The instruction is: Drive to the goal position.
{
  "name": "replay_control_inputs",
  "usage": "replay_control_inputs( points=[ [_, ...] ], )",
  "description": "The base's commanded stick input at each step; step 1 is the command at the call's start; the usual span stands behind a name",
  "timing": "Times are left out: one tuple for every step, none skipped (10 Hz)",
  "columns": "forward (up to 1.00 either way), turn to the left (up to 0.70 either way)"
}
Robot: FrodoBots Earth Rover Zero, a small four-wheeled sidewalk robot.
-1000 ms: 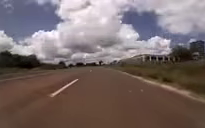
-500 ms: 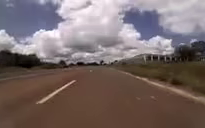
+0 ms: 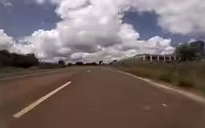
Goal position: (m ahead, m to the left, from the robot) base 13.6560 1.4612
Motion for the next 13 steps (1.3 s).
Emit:
replay_control_inputs(
  points=[
    [1.0,0.0],
    [1.0,0.0],
    [1.0,0.0],
    [1.0,-0.28],
    [1.0,-0.3],
    [1.0,0.0],
    [1.0,0.0],
    [1.0,0.0],
    [1.0,0.0],
    [1.0,-0.05],
    [1.0,-0.11],
    [1.0,-0.21],
    [1.0,-0.34]
  ],
)
